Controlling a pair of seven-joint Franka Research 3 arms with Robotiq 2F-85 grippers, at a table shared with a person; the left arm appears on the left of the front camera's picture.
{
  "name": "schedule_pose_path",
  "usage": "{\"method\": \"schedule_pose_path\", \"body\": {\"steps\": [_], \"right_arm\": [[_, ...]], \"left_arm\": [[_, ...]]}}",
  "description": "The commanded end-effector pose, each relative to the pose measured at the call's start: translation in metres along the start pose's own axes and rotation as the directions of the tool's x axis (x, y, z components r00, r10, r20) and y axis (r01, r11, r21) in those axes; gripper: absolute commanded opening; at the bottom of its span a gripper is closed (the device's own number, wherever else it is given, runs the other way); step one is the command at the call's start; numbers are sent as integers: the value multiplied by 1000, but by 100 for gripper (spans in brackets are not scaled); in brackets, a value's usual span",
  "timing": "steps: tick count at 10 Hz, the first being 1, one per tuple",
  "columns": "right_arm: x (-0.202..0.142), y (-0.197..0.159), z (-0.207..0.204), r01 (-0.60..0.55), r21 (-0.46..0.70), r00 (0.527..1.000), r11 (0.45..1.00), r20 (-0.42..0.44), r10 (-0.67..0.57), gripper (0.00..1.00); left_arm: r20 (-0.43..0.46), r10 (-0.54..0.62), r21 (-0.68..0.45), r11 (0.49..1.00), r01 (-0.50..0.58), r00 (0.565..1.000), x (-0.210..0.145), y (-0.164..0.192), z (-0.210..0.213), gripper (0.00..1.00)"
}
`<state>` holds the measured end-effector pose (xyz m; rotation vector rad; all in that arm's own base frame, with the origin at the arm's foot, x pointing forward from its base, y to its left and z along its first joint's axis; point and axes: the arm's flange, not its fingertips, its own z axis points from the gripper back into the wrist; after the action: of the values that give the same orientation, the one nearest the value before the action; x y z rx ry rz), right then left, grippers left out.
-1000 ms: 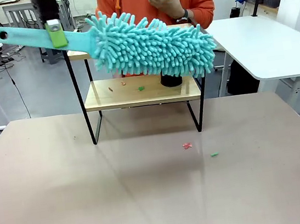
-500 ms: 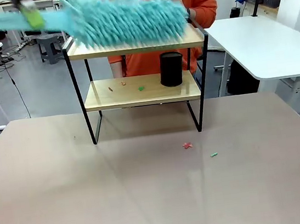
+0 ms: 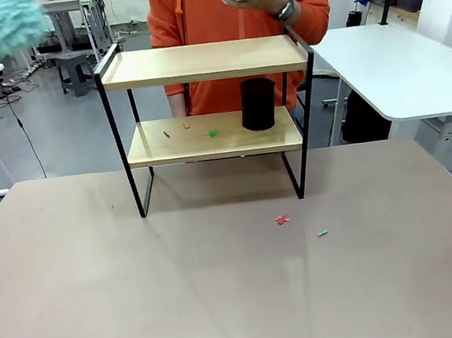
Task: Clean the shelf.
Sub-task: Clean the specific tier of the Shelf with the Duster once objects are removed, then clean the remaining tier of the Shelf with the Duster once objects are removed.
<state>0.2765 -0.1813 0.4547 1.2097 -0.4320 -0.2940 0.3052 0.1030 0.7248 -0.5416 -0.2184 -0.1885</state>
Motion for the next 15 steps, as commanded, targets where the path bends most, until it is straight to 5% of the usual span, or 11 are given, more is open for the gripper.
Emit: {"method": "schedule_pose_path", "body": {"steps": [1, 3, 4, 15], "right_arm": [[2, 2, 0, -29, 21, 1000, 999, 11, 28, 100], [2, 2, 0, -29, 21, 1000, 999, 11, 28, 100], [2, 2, 0, -29, 21, 1000, 999, 11, 28, 100], [2, 2, 0, -29, 21, 1000, 999, 11, 28, 100]], "left_arm": [[153, 370, 11, 926, -376, 916, 16, 15, -64, 12], [156, 391, 147, 899, -413, 907, 54, 39, -111, 12], [106, 298, 48, 951, -304, 949, 9, 53, -54, 12], [106, 298, 48, 951, -304, 949, 9, 53, -54, 12]]}}
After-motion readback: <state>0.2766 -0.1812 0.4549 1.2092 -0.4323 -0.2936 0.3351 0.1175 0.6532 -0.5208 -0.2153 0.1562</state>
